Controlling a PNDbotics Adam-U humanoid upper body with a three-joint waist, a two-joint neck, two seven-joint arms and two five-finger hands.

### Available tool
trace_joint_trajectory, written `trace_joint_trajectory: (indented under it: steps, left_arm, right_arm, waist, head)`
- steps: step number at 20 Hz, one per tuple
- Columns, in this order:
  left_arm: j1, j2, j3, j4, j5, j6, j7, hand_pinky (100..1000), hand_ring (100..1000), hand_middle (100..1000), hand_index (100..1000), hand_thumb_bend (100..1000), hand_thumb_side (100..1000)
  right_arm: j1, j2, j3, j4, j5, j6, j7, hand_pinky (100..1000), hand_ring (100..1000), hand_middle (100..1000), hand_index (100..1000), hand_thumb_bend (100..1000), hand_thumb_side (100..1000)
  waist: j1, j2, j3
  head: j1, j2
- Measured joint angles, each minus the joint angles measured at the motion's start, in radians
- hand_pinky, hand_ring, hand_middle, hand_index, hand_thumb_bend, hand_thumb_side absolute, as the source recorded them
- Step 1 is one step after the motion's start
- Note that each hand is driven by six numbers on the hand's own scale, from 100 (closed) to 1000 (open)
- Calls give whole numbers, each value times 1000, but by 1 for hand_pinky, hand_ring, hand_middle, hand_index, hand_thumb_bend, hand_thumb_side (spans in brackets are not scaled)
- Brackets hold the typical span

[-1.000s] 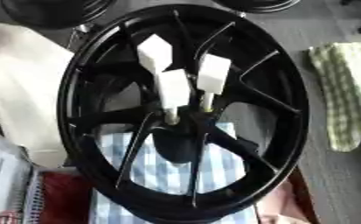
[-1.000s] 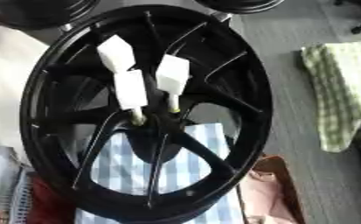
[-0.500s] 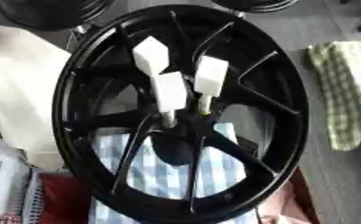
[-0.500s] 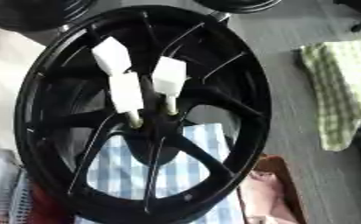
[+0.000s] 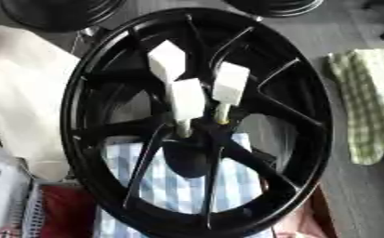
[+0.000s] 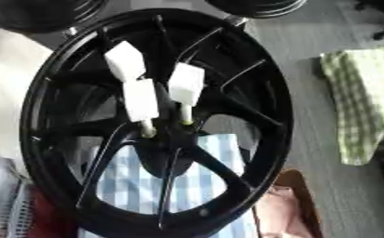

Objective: Pull the pin out of the wheel hub.

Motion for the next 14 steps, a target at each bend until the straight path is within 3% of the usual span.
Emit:
trace_joint_trajectory:
  steps: [6, 14]
  left_arm:
    - [-113, -92, -73, 76, -45, -34, -41, 781, 743, 693, 801, 412, 661]
    - [-217, -207, -128, 175, -66, -62, -69, 782, 743, 694, 802, 410, 657]
  right_arm:
    - [-9, 13, 9, 0, 0, 3, 10, 828, 665, 594, 651, 100, 486]
    - [-27, 29, 19, 2, 1, 7, 18, 828, 665, 594, 651, 100, 489]
  waist:
    - [0, 0, -8]
    - [3, 0, -29]
  head:
    - [14, -7]
    - [33, -17]
